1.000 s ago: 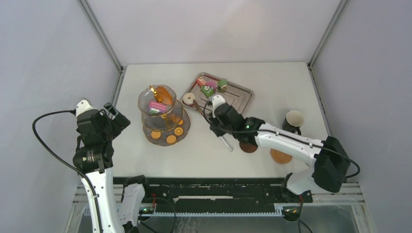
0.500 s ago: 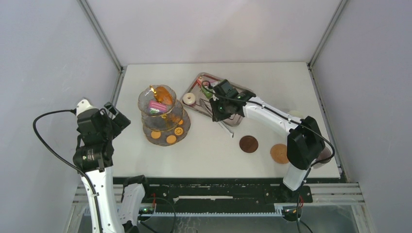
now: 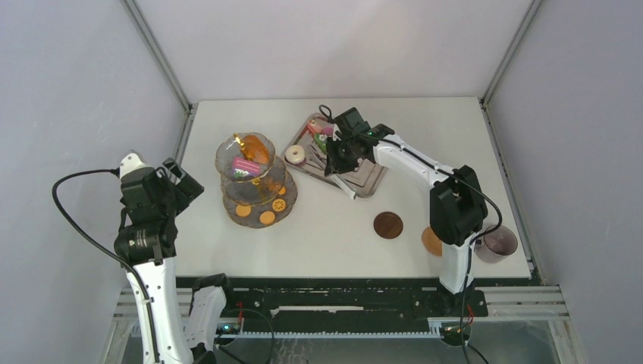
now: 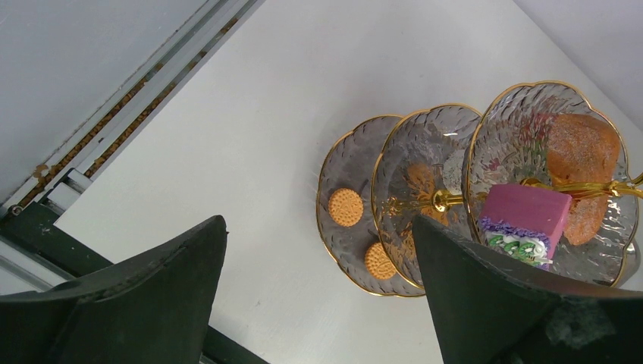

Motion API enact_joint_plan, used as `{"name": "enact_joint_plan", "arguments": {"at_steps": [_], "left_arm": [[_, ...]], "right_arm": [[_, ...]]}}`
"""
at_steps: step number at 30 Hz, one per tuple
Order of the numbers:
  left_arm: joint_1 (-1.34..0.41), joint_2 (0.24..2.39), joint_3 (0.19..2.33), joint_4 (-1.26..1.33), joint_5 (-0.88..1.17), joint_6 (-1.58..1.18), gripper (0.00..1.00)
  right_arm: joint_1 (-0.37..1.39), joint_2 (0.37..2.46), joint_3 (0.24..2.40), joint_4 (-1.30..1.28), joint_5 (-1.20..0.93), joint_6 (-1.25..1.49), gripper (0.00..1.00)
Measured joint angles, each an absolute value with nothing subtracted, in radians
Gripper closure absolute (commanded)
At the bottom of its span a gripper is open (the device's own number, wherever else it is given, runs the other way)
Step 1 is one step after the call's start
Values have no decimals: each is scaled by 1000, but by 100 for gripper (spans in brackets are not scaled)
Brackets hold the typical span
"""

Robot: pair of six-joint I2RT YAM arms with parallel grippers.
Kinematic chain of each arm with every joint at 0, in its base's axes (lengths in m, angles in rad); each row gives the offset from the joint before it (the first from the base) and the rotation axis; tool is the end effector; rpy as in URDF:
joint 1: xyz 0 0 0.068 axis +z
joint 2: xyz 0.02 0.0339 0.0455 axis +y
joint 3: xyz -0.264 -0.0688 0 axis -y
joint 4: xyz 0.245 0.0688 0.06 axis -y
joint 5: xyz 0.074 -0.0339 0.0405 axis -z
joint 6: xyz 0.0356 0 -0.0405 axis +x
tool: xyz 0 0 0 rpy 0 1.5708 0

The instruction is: Serve the afternoon tea

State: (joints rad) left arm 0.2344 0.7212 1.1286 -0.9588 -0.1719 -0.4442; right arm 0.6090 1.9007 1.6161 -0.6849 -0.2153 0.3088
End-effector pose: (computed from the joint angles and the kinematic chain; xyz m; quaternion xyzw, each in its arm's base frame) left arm 0.1112 0.0328 0.3828 -0.3289 0.8061 0.0236 0.4913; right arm 0.3394 0.2460 0.2624 -0.1735 0.9342 0.2224 0.2185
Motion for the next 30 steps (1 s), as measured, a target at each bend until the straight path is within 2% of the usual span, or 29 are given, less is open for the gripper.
{"name": "enact_joint_plan", "arguments": {"at_steps": [7, 11, 30], "left_arm": [[234, 721, 1129, -959, -172, -444, 4], [234, 725, 1129, -959, -172, -444, 4], [234, 746, 1129, -958, -172, -444, 4]], "right_arm": [[598, 1966, 1678, -678, -250, 366, 62], [591, 1989, 1709, -668, -251, 387, 55], [576, 2160, 1892, -702, -272, 407, 48]]}}
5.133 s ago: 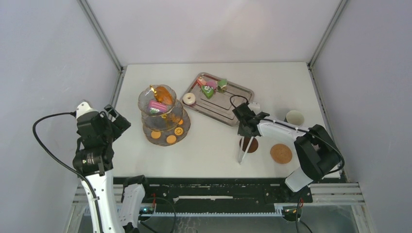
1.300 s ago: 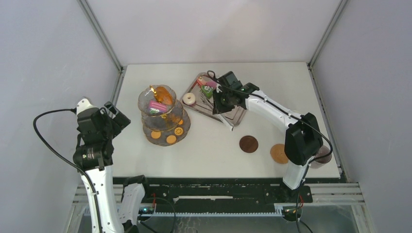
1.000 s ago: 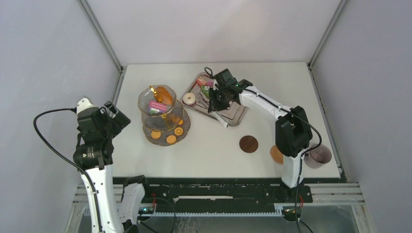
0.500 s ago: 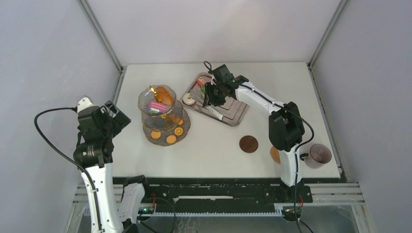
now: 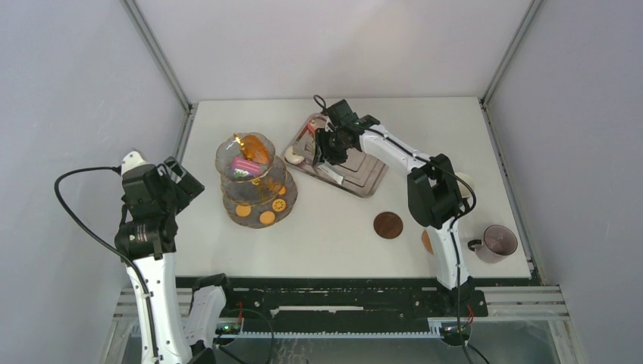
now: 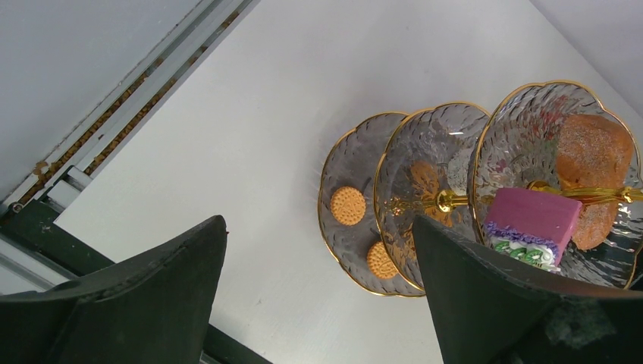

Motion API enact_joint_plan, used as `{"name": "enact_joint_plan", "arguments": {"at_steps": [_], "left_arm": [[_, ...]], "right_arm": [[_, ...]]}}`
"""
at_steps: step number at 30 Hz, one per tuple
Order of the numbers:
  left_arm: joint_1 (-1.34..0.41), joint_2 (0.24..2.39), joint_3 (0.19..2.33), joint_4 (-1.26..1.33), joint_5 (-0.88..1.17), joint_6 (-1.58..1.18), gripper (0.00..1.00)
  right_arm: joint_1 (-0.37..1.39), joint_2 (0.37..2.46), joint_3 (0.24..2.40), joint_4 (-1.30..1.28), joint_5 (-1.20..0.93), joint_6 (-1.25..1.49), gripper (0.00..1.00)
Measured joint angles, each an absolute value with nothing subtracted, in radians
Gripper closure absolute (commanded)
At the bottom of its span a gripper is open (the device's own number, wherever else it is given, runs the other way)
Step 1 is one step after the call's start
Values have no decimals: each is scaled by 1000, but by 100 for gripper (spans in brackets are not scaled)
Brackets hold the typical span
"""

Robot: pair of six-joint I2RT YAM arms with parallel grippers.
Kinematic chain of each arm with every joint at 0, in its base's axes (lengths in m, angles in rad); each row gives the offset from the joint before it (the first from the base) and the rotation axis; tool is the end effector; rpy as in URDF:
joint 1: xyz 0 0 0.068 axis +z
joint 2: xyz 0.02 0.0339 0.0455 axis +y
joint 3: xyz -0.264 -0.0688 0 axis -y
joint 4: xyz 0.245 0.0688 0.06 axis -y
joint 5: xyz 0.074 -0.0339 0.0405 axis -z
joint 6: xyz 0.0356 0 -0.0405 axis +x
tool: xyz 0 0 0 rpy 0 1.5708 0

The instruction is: Serve the afternoon tea

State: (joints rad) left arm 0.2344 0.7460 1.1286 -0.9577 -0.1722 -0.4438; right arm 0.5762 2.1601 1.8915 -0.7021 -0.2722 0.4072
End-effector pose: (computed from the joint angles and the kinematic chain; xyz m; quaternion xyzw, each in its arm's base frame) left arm 0.1178 0.0344 0.3805 -0.3299 0.8119 0.0254 0.4811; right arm 0.3973 0.2696 0.2364 -0.1198 0.9397 0.2525 0.1969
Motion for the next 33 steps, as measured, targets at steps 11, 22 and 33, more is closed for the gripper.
{"name": "enact_joint_plan", "arguments": {"at_steps": [11, 22, 33], "left_arm": [[234, 749, 1129, -952, -172, -443, 4], [234, 751, 1129, -952, -173, -443, 4], [234, 750, 1132, -955, -180, -443, 4]], "right_arm": [[575, 2188, 1899, -720, -280, 403, 69], [563, 2122, 1817, -714, -271, 398, 83], [537, 1770, 1599, -686, -244, 398, 84]]}}
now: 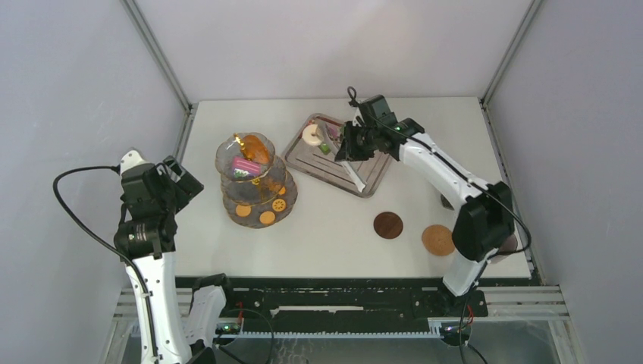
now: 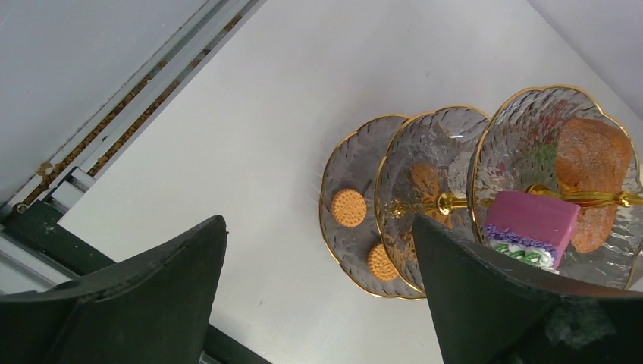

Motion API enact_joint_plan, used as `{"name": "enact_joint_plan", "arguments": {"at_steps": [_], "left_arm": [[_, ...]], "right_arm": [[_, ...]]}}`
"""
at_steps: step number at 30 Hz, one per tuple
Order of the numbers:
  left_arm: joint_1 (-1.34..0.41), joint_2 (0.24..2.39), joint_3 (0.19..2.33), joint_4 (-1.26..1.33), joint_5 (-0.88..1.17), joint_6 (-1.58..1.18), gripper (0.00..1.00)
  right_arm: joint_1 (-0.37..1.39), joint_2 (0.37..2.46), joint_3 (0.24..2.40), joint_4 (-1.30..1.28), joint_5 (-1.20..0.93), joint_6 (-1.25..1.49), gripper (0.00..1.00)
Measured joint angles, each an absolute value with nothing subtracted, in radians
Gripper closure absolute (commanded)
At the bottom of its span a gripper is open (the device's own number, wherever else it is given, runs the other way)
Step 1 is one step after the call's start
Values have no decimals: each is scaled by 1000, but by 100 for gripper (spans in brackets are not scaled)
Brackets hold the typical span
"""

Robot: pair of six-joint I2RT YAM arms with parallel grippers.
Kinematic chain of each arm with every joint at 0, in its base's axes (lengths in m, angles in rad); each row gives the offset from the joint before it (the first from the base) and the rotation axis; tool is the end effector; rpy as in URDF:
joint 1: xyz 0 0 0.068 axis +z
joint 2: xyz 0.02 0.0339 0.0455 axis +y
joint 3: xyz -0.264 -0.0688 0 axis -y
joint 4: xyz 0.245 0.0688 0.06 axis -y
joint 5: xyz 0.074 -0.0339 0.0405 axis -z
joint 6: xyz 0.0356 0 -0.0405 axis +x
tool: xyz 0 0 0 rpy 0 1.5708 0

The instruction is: Serve the afternoon tea

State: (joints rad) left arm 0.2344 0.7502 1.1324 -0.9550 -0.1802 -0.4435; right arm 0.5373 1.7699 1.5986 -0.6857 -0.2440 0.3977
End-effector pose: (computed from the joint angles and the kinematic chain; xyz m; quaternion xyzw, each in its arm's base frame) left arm 0.1186 0.0349 0.3814 -0.3314 0.8104 0.0288 0.4822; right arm 0.3349 0.2095 0.3076 -0.1073 0.9248 0.2581 0.2582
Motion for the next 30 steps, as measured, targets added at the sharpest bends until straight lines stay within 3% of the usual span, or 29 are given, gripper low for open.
{"name": "enact_joint_plan", "arguments": {"at_steps": [8, 30], "left_arm": [[234, 741, 1154, -962, -180, -443, 4], [234, 685, 1154, -992, -180, -443, 4]], "right_arm": [[611, 1600, 1527, -680, -254, 389, 84], [816, 1629, 1523, -699, -299, 381, 84]]}}
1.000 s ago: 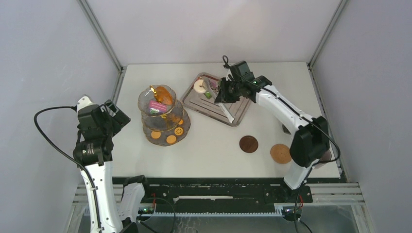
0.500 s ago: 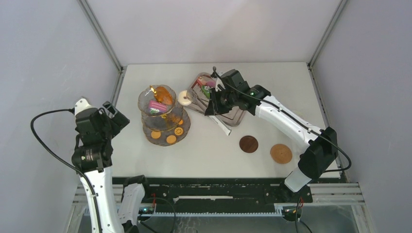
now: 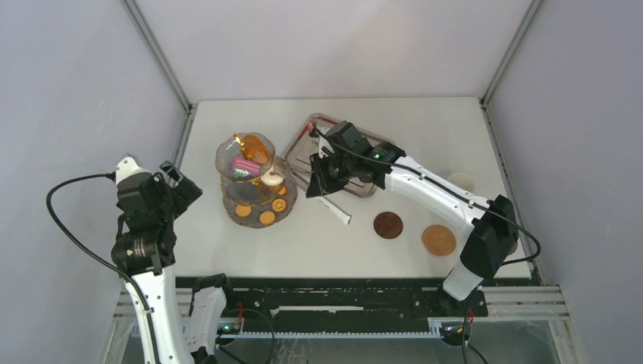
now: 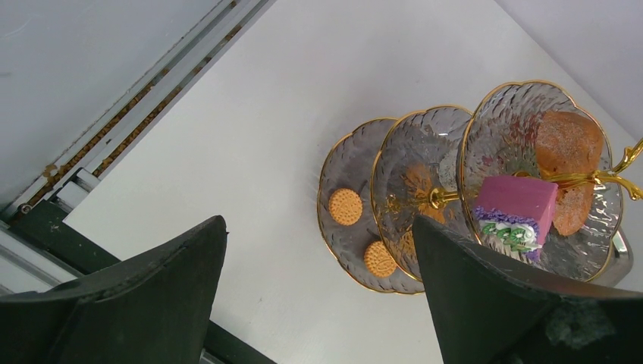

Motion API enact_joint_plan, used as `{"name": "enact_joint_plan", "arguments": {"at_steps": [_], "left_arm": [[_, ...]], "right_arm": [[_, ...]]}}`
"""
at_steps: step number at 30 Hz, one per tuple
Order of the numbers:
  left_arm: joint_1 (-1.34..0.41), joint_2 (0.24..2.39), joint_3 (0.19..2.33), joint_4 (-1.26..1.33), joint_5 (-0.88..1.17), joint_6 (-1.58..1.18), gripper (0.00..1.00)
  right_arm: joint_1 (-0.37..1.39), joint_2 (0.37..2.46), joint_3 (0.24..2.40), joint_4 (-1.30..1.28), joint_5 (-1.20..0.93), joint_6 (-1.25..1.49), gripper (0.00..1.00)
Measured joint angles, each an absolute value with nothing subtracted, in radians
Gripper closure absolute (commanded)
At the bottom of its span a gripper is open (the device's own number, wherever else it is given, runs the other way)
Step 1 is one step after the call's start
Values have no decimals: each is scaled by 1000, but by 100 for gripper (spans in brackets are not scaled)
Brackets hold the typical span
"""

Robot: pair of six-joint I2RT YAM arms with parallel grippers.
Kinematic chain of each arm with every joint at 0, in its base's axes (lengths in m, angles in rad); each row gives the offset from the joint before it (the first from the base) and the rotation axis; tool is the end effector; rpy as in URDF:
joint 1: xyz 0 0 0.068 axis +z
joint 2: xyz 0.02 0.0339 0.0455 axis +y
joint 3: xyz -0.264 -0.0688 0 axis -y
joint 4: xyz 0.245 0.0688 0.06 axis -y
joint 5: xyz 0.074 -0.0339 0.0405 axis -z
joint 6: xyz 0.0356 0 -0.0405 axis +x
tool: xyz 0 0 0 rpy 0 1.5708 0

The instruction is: Serve the afternoon tea

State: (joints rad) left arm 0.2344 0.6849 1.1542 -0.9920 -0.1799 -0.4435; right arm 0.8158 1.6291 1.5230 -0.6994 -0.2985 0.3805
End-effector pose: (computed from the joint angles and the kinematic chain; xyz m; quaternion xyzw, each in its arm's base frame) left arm 0.0971 0.0297 0.3904 -0.3291 0.7983 0.0253 0.5038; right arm 0.2392 0.2695 0.3329 -0.2523 0.8837 0.3219 0.2274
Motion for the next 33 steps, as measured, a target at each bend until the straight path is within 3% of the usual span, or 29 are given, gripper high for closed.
{"name": "enact_joint_plan", "arguments": {"at_steps": [33], "left_arm": [[234, 667, 1154, -1005, -181, -440, 4]], "right_arm": [[950, 1806, 1595, -513, -371, 547, 84]]}}
